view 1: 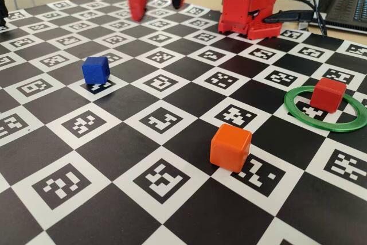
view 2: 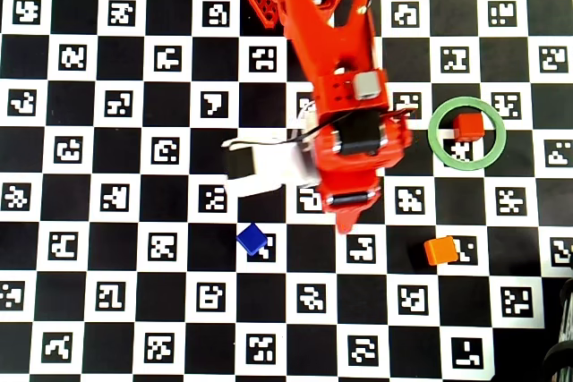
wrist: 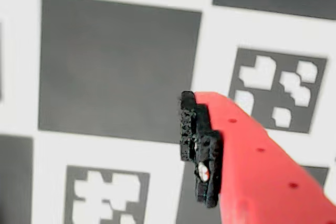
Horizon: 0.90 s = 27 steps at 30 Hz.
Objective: Grab the red cube then put it in the green circle then put the blue cube on top and finally the orange cube on top
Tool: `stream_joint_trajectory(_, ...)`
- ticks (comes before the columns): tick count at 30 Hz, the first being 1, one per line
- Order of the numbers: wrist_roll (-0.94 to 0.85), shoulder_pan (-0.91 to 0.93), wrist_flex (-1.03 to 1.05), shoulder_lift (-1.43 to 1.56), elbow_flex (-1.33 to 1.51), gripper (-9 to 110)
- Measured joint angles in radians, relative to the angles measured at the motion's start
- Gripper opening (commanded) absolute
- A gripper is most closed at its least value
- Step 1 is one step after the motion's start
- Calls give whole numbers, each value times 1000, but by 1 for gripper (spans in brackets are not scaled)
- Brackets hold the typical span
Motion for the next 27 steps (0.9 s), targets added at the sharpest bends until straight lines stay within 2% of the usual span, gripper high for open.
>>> stream_joint_trajectory(12,-101,140,15,-209,-204,47)
stream_joint_trajectory(27,-170,213,-126,-256,-179,48)
